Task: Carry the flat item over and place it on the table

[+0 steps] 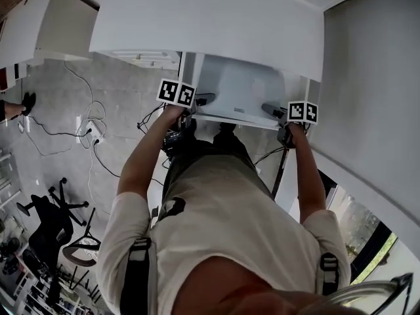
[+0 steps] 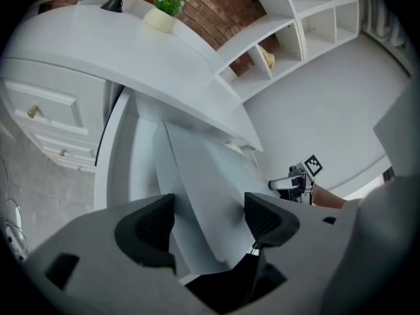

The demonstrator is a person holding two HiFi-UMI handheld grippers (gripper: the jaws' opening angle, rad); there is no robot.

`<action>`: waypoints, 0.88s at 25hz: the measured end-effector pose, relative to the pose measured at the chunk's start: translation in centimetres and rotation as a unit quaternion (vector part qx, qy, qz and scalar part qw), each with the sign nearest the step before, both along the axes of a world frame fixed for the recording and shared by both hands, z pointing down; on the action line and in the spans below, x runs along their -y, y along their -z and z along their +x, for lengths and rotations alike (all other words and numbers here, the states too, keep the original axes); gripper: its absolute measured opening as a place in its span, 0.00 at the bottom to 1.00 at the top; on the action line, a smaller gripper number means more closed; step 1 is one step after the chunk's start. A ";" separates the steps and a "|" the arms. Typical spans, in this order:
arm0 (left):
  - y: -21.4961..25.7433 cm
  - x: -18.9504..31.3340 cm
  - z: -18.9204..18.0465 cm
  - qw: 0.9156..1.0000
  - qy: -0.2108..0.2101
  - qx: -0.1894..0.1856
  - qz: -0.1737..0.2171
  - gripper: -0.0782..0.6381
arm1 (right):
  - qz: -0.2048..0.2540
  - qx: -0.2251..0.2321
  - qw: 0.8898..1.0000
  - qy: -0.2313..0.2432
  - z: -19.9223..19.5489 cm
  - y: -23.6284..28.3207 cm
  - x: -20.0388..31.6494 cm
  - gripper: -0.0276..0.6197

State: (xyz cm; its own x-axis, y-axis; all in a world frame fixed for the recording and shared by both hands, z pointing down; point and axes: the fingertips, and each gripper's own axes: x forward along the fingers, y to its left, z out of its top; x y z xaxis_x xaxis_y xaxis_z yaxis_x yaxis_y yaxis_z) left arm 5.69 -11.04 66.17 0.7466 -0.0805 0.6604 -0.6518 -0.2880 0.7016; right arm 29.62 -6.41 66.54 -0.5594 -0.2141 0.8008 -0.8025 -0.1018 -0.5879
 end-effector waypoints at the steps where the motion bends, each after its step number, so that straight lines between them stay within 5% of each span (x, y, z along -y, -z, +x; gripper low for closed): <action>1: 0.5 -0.1 -0.3 1.000 0.006 -0.006 0.001 0.58 | 0.000 0.004 1.000 -0.002 -0.3 0.5 -0.2 0.63; 13: 9.6 -3.6 -6.9 0.993 0.037 -0.063 0.097 0.59 | 0.040 0.047 0.998 0.005 -6.8 7.6 -3.9 0.63; 22: 16.0 -5.5 -16.3 0.975 0.097 -0.086 0.182 0.59 | 0.096 0.062 0.993 0.042 -15.7 12.8 -4.0 0.63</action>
State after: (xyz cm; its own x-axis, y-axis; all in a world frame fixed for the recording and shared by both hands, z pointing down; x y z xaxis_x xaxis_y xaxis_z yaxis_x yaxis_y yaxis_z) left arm -10.56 -5.54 50.21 0.7913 -0.4366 0.4282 -0.6005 -0.4223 0.6791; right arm 13.97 -2.42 53.75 -0.6730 -0.3042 0.6742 -0.7242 0.0855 -0.6843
